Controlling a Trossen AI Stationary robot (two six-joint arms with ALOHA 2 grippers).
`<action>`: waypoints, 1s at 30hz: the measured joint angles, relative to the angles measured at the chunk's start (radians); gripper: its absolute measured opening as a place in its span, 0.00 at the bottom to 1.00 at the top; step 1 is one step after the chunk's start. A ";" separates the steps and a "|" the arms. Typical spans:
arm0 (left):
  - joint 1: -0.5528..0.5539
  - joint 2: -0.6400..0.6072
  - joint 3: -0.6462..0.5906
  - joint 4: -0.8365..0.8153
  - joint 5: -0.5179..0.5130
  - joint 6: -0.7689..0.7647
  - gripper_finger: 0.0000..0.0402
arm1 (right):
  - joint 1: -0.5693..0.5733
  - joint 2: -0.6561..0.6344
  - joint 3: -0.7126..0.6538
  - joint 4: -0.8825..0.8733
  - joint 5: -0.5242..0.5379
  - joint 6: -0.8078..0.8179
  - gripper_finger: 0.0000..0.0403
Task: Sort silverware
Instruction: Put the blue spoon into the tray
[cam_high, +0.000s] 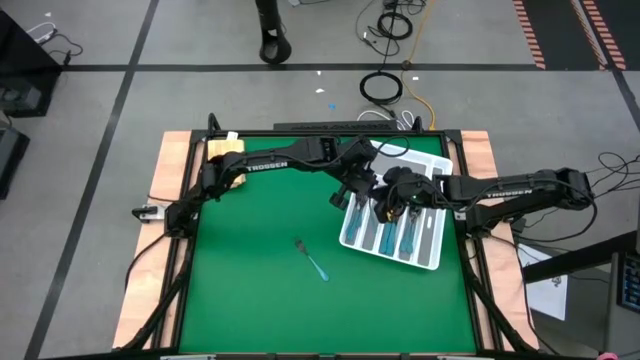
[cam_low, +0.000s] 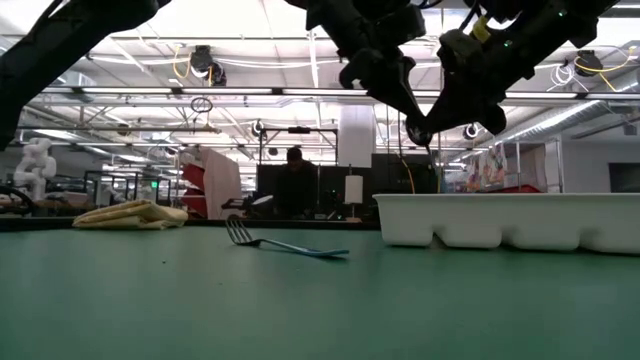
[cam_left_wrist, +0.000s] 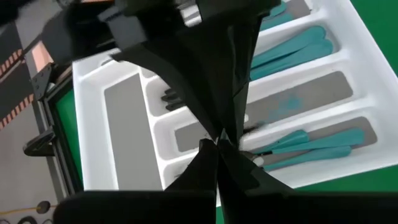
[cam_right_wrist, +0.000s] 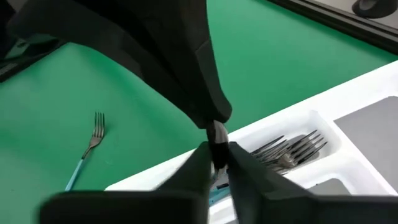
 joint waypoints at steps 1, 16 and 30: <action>-0.001 0.000 0.000 0.004 0.000 0.000 0.00 | 0.000 0.000 0.000 -0.001 -0.001 -0.003 0.04; 0.006 0.000 0.000 0.025 -0.138 -0.076 0.06 | -0.001 0.002 -0.001 0.005 0.033 0.030 0.00; 0.106 -0.085 0.001 -0.002 -0.252 -0.097 0.13 | 0.001 -0.007 -0.004 0.031 0.095 0.146 0.00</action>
